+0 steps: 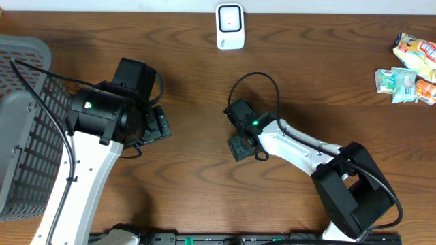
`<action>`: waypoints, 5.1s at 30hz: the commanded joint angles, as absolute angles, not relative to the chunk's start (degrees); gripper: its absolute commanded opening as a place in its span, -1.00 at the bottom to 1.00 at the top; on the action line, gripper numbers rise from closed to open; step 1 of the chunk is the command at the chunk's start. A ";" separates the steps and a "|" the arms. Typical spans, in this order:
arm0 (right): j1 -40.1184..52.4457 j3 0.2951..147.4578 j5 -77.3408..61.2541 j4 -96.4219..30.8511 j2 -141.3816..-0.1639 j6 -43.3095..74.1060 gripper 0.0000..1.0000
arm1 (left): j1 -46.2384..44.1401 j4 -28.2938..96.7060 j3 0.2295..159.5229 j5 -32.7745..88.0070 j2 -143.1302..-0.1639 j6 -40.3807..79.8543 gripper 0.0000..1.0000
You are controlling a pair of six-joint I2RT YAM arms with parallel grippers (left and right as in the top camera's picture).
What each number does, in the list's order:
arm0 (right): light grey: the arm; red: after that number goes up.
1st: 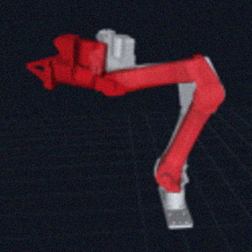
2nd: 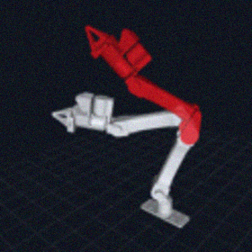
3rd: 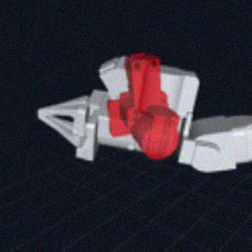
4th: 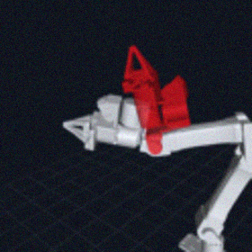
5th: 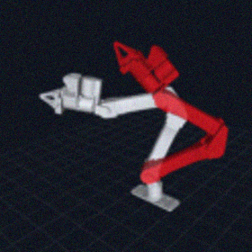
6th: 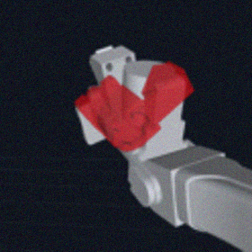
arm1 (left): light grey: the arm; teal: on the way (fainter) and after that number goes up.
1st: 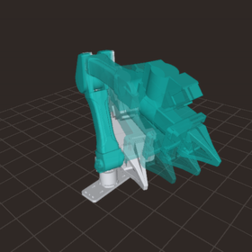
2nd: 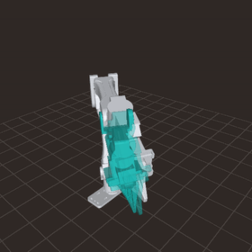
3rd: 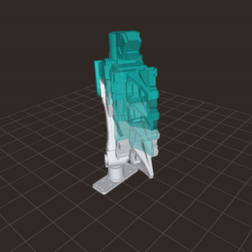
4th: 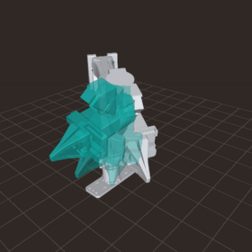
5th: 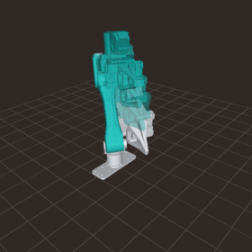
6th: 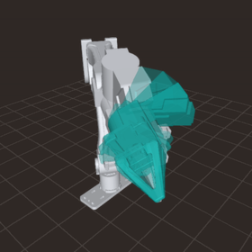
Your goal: Scan the item barcode
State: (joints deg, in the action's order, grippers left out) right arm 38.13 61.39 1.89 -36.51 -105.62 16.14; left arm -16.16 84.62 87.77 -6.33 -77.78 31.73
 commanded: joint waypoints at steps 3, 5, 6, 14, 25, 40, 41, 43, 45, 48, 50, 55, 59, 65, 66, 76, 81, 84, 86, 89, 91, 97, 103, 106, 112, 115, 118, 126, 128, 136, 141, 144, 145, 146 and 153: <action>38.72 60.20 0.30 -37.47 -106.52 17.34 0.24 | -15.92 84.79 88.03 -6.48 -77.47 32.25 0.95; 38.72 60.20 0.27 -37.52 -106.52 17.34 0.20 | -15.92 84.79 88.03 -6.48 -77.47 32.25 0.95; 38.72 60.20 0.23 -37.52 -106.52 17.34 0.20 | -15.92 84.79 88.03 -6.48 -77.47 32.25 0.95; 38.65 61.14 -3.25 -37.98 -106.39 17.28 0.21 | -15.92 84.79 88.03 -6.48 -77.47 32.25 0.95; 33.80 64.62 -29.78 -39.42 -105.84 5.48 0.24 | -15.92 84.79 88.03 -6.48 -77.47 32.25 0.95; 22.70 64.60 -45.17 -44.49 -105.84 -7.77 0.39 | -15.92 84.79 88.03 -6.48 -77.47 32.25 0.95; 23.40 64.60 -43.11 -44.91 -105.84 -7.70 0.42 | -15.92 84.79 88.03 -6.48 -77.47 32.25 0.95; 25.28 64.60 -37.69 -45.28 -105.84 -5.69 0.45 | -15.92 84.79 88.03 -6.48 -77.47 32.25 0.95; 27.33 64.60 -31.51 -44.93 -105.84 -2.07 0.45 | -15.92 84.79 88.03 -6.48 -77.47 32.25 0.96; 31.14 64.60 -20.43 -43.48 -105.84 5.43 0.61 | -15.92 84.79 88.03 -6.48 -77.47 32.25 0.96; 33.95 64.62 -14.28 -42.50 -105.84 8.86 0.76 | -15.92 84.79 88.03 -6.48 -77.47 32.25 0.95; 39.94 64.62 -3.92 -40.86 -105.84 13.69 0.94 | -15.92 84.79 88.03 -6.48 -77.47 32.25 0.95; 42.33 64.62 -2.50 -40.69 -105.84 13.76 0.98 | -15.92 84.79 88.03 -6.48 -77.47 32.25 0.95; 43.90 64.62 -1.41 -40.66 -105.84 17.67 0.85 | -15.92 84.79 88.03 -6.48 -77.47 32.25 0.95; 44.10 64.62 -0.43 -40.73 -105.84 18.06 0.84 | -15.92 84.79 88.03 -6.48 -77.47 32.25 0.95; 44.45 65.67 7.64 -44.01 -105.58 21.12 0.91 | -15.92 84.79 88.03 -6.48 -77.47 32.25 0.95; 44.47 69.34 7.88 -47.53 -105.54 19.99 0.93 | -15.92 84.79 88.03 -6.48 -77.47 32.25 0.95; 44.49 70.96 8.01 -47.29 -105.54 15.07 0.93 | -15.92 84.79 88.03 -6.48 -77.47 32.25 0.95; 44.64 71.09 7.97 -45.78 -105.54 10.35 0.98 | -15.92 84.79 88.03 -6.48 -77.47 32.25 0.95; 44.73 71.00 7.55 -44.58 -105.65 4.05 0.99 | -15.92 84.79 88.03 -6.48 -77.47 32.25 0.95; 44.66 70.85 6.50 -44.58 -105.73 1.21 0.99 | -15.92 84.79 88.03 -6.48 -77.47 32.25 0.95; 44.66 67.40 5.76 -41.74 -106.00 -7.79 0.99 | -15.92 84.79 88.03 -6.48 -77.47 32.25 0.95; 44.69 62.96 4.14 -34.44 -106.08 -10.07 0.98 | -15.92 84.79 88.03 -6.48 -77.47 32.25 0.95; 44.69 62.76 4.14 -34.02 -106.08 -11.07 0.99 | -15.92 84.79 88.03 -6.48 -77.47 32.25 0.96; 44.56 62.65 4.10 -33.91 -106.08 -11.42 0.95 | -15.92 84.79 88.03 -6.48 -77.47 32.25 0.95; 44.58 61.58 4.10 -32.03 -106.08 -11.42 0.92 | -15.92 84.79 88.03 -6.48 -77.47 32.25 0.95; 44.58 59.83 3.18 -29.67 -106.08 -11.42 0.83 | -15.92 84.79 88.03 -6.48 -77.47 32.25 0.95; 44.58 58.00 0.93 -26.87 -106.08 -11.40 0.68 | -15.92 84.79 88.03 -6.48 -77.47 32.25 0.95; 44.58 58.00 0.93 -27.14 -106.08 -11.27 0.53 | -15.92 84.77 88.03 -6.48 -77.47 32.25 0.96; 44.56 58.02 0.97 -31.16 -106.08 -9.89 0.48 | -15.92 84.79 88.03 -6.48 -77.47 32.25 0.95; 44.58 58.02 0.95 -31.42 -106.08 -9.89 0.49 | -15.92 84.79 88.03 -6.48 -77.47 32.25 0.95; 44.58 58.02 0.93 -31.05 -106.08 -9.87 0.40 | -15.92 84.79 88.03 -6.48 -77.47 32.25 0.95; 44.58 58.02 0.91 -30.87 -106.08 -9.85 0.40 | -15.92 84.79 88.03 -6.48 -77.47 32.25 0.95; 44.58 58.02 0.93 -30.81 -106.08 -9.63 0.41 | -15.92 84.79 88.03 -6.48 -77.47 32.25 0.95; 44.58 58.06 0.91 -29.74 -106.08 -8.14 0.41 | -15.92 84.79 88.03 -6.48 -77.47 32.25 0.96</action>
State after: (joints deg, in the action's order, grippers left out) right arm 44.49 59.48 -0.71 -29.87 -104.88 -9.23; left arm -16.16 84.62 87.77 -6.33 -77.78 31.73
